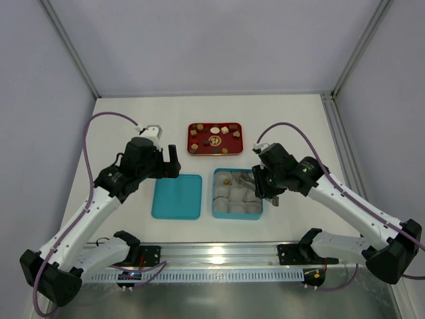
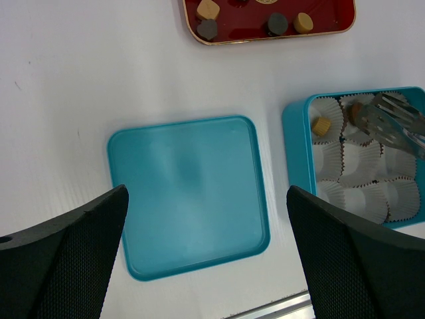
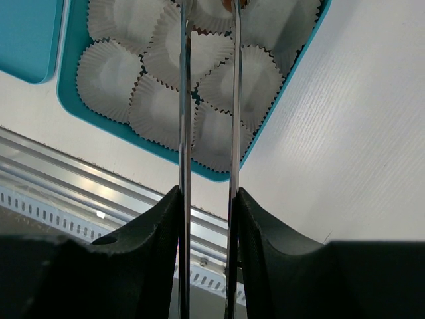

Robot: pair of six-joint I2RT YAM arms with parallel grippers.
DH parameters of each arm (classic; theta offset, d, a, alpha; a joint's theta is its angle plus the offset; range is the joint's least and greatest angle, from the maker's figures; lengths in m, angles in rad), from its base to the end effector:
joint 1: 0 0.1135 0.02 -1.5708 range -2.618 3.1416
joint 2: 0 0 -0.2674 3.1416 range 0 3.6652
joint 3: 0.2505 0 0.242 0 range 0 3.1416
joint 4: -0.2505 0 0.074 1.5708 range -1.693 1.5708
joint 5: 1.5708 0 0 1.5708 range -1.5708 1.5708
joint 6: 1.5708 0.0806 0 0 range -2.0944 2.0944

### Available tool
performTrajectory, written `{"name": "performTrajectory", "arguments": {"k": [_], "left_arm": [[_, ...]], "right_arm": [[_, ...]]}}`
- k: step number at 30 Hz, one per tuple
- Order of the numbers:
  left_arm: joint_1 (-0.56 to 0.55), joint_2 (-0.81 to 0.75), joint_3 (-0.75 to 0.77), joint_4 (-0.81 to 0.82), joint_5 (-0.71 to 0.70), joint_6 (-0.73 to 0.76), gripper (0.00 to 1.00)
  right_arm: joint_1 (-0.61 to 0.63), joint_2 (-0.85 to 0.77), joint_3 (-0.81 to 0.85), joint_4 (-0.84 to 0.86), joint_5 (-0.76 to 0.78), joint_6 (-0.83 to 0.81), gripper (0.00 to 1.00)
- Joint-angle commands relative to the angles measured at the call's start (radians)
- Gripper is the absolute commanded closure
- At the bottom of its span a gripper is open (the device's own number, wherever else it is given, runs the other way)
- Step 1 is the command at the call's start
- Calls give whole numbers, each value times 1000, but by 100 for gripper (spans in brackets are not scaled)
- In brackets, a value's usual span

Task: Pack the chocolate

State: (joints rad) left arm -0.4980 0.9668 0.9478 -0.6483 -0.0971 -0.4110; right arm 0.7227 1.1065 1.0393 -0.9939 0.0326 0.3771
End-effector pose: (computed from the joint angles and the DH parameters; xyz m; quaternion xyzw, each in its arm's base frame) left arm 0.2012 -0.1005 0.2937 0.0179 0.8987 -0.1522 0.4109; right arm 0.1620 0.1393 0.2618 -0.1623 0.9539 0.1183 0.2232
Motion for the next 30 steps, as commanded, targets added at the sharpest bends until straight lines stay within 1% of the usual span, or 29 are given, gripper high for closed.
{"name": "performTrajectory", "arguments": {"k": [1,8,11,14,15,18,19,20,21,22,24,26,30], "left_arm": [[-2,1,39,6,-9,9,0],[-2,-2,37,6,-7,9,0],[-2,1,40,7,-4,9,0],[-2,1,37,6,-3,9,0],[-2,0,37,6,-4,9,0],[-2,-7,36,7,-4,9,0],[-2,-7,37,6,-4,9,0],[-2,-8,36,7,-6,9,0],[-2,-8,39,7,-4,8,0],[-2,-8,39,7,-3,8,0],[-2,-10,39,7,-3,9,0],[-2,-11,39,6,-6,9,0],[-2,-13,39,7,-6,9,0]], "right_arm": [[6,-23,67,-20,16,-1,60],[6,-19,201,-43,-10,-20,61],[4,42,280,-29,26,-49,61],[-3,150,353,23,35,-76,61],[-11,208,390,35,30,-98,61],[-40,298,468,81,6,-136,61],[-45,361,488,106,-5,-144,61],[-46,387,507,118,-14,-155,60],[-52,423,552,127,-11,-171,60],[-55,485,579,124,-7,-181,60],[-63,553,655,112,0,-193,60],[-69,629,692,106,-7,-199,57],[-71,716,766,107,-10,-207,57]]}}
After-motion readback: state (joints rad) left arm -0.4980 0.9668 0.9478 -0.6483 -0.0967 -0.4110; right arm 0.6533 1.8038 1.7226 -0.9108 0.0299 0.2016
